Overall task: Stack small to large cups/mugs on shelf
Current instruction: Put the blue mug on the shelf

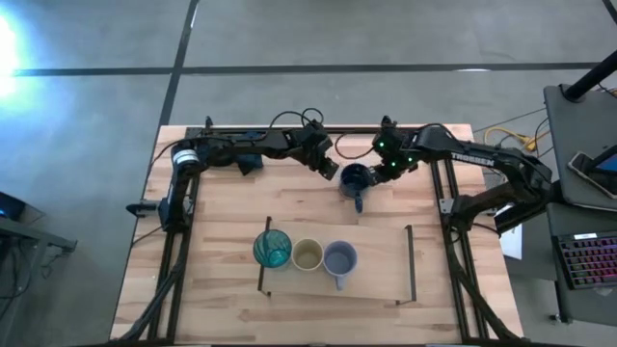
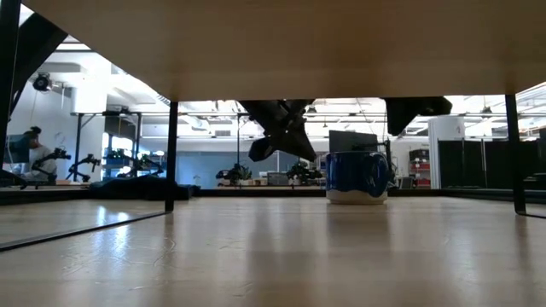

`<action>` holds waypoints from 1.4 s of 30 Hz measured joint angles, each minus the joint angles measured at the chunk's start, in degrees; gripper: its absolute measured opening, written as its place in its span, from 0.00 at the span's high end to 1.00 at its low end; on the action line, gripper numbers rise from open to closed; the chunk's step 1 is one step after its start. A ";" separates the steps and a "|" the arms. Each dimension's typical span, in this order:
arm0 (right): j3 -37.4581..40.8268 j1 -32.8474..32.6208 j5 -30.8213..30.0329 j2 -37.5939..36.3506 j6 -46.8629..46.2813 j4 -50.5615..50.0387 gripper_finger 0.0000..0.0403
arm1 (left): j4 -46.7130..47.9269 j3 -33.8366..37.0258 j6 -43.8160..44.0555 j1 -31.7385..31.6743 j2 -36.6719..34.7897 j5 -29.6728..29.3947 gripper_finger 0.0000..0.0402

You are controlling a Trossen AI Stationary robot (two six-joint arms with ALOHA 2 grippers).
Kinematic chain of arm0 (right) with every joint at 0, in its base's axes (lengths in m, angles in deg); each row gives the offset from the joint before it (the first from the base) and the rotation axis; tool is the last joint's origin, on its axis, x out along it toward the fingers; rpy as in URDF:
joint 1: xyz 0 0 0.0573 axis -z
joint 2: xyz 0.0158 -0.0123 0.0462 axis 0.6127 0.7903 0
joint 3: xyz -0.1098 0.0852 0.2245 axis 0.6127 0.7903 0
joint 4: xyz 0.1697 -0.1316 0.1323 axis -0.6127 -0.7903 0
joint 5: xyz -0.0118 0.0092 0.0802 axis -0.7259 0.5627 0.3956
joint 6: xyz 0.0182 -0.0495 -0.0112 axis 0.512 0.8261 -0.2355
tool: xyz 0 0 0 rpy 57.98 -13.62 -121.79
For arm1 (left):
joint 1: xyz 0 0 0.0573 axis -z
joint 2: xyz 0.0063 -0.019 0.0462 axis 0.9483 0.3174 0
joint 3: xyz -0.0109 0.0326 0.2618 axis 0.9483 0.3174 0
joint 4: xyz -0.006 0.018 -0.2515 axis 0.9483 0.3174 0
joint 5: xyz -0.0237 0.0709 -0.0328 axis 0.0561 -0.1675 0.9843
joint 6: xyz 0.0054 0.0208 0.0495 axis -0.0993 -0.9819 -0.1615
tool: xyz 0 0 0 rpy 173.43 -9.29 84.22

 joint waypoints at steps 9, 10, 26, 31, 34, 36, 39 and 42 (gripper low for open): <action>0.25 5.44 -0.08 2.33 3.67 1.37 0.77 | 0.46 0.52 0.47 2.76 -0.50 0.16 0.99; 0.25 5.70 -0.06 2.55 3.94 1.38 0.76 | 0.30 0.53 0.51 2.90 -0.50 0.00 0.99; 0.28 5.97 -0.04 2.08 4.45 1.46 0.69 | -3.06 0.23 0.65 2.89 2.23 -0.42 0.99; 0.29 5.96 0.03 2.08 3.72 1.46 0.69 | -4.55 -0.26 0.61 2.26 2.28 -0.38 0.99; 0.30 5.96 0.09 2.08 3.56 1.46 0.68 | -5.27 -0.50 0.49 1.69 2.28 -0.32 0.99; 0.27 5.98 0.11 2.08 2.91 1.46 0.67 | -5.36 -0.60 0.50 1.43 2.28 -0.21 0.99; 0.30 5.96 0.11 2.08 2.06 1.46 0.65 | -4.43 -0.64 0.47 1.34 2.28 0.32 0.99; 0.30 5.96 0.11 2.32 2.00 1.64 0.64 | -0.93 -0.61 0.43 1.41 2.28 1.10 0.99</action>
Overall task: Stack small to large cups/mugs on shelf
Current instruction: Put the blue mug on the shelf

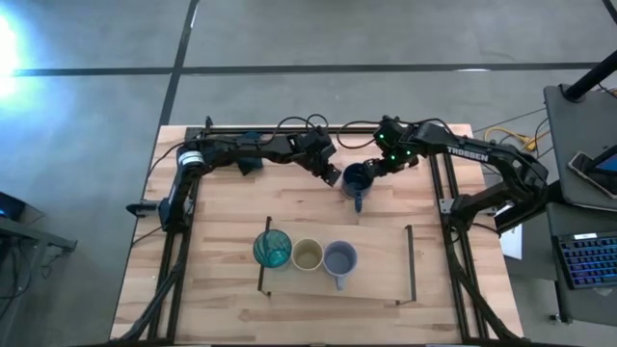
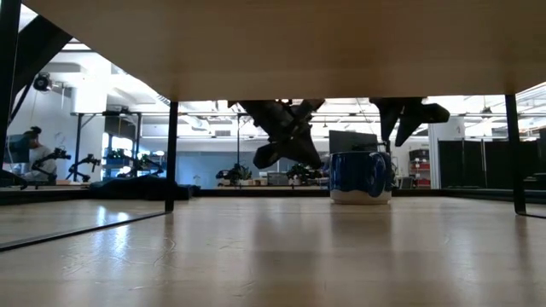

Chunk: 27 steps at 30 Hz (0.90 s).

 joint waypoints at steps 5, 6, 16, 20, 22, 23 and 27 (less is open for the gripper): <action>0.18 0.02 -0.14 2.27 -1.05 0.19 0.63 | 2.03 0.35 -0.81 0.13 -1.31 0.13 0.99; 0.24 0.01 -0.16 3.00 -1.07 0.29 0.63 | 2.07 0.35 -1.32 0.13 -1.97 0.12 0.99; 0.28 0.02 -0.39 8.70 -0.84 3.51 0.64 | 2.11 0.44 -1.81 0.13 -6.92 -0.06 0.99; 0.28 0.04 -0.59 10.36 -0.78 5.09 0.64 | 2.93 0.66 -1.81 0.22 -7.50 0.23 0.99; 0.28 0.04 -0.60 11.39 -0.76 5.41 0.64 | 3.95 0.91 -1.91 0.25 -8.33 0.52 0.99; 0.28 0.04 -0.56 11.95 -0.78 5.62 0.65 | 3.87 1.11 -1.95 0.34 -8.80 0.62 0.99; 0.28 0.00 -0.39 13.87 -0.76 5.74 0.69 | 3.39 2.01 -3.51 0.42 -11.59 0.64 0.99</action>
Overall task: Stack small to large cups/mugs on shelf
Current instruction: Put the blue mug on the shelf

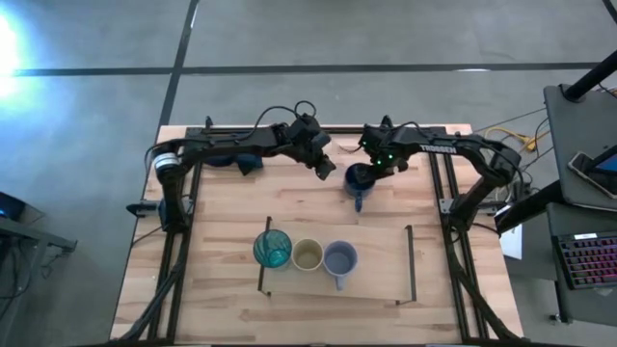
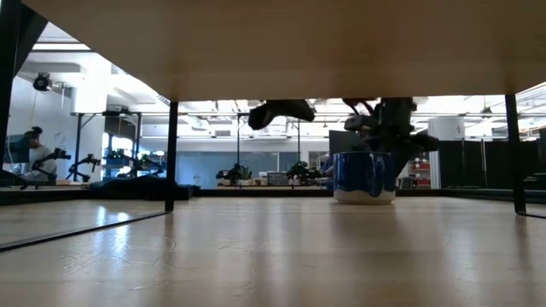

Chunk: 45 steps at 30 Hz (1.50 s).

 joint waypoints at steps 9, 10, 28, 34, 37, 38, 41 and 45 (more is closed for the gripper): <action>-0.37 0.00 -0.06 -0.40 0.03 -1.77 0.90 | 4.36 1.43 -3.66 -0.02 -5.15 -0.96 0.99; -0.37 -0.02 -0.11 -0.77 -0.02 -1.90 0.93 | 5.17 1.77 -4.22 -0.02 -5.53 -1.46 0.99; -25.16 -5.03 -9.98 -9.46 -4.52 -36.83 0.96 | 5.76 9.47 -6.98 -0.70 -12.76 -4.83 0.99; -39.00 -10.61 -10.49 -10.61 -15.70 -44.22 0.96 | 5.69 9.47 -7.07 -1.05 -12.78 -4.81 0.99; -41.62 -14.59 -10.18 -10.53 -20.65 -44.73 0.97 | 5.58 9.38 -7.91 -1.31 -12.78 -4.79 0.99; -41.77 -15.86 -10.50 -10.53 -22.10 -45.04 0.97 | 5.68 9.38 -8.11 -1.43 -12.78 -4.77 0.99; -41.54 -19.95 -10.60 -10.40 -26.74 -44.56 0.97 | 6.40 9.38 -8.54 -1.86 -12.82 -4.78 0.99; -41.16 -26.44 -9.62 -10.42 -32.92 -44.89 0.97 | 8.54 9.38 -10.53 -2.21 -13.03 -4.79 0.99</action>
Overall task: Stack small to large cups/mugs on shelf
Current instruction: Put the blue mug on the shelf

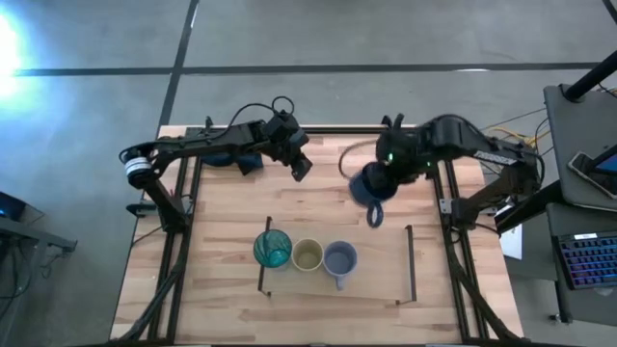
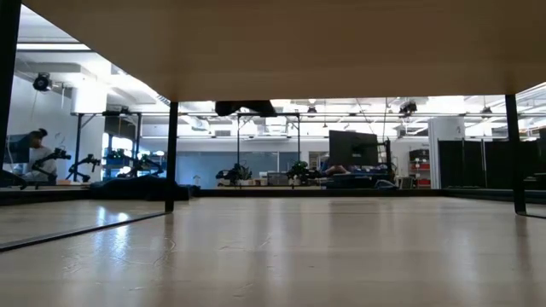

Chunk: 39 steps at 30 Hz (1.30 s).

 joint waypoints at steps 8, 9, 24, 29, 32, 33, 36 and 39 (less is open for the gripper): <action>0.28 -13.28 -0.07 0.00 -14.20 0.19 0.97 | 2.25 0.02 -2.98 -0.22 -0.23 0.06 0.99; 0.65 -14.60 -0.11 0.00 -15.91 0.14 0.97 | 2.22 0.02 -3.14 -0.24 -0.25 0.04 0.99; 3.60 -27.39 3.52 0.00 -34.10 0.16 0.97 | 2.03 0.00 -6.97 -0.37 -0.25 0.28 0.99; 3.70 -30.77 3.81 0.97 -38.43 0.08 0.97 | 1.84 0.00 -7.00 -0.37 -0.25 0.31 0.99; 3.75 -31.94 4.88 2.99 -39.19 0.17 0.97 | 1.85 0.00 -6.98 -0.37 -0.25 0.31 0.99; 3.76 -32.20 4.94 3.62 -39.19 0.18 0.97 | 1.87 0.00 -6.96 -0.37 -0.25 0.31 0.99; 3.75 -32.69 4.86 5.37 -39.25 0.17 0.97 | 1.89 0.00 -6.93 -0.37 -0.25 0.31 0.99; 3.42 -33.36 3.79 6.79 -39.69 0.29 0.97 | 1.89 0.00 -6.90 -0.37 -0.25 0.31 0.99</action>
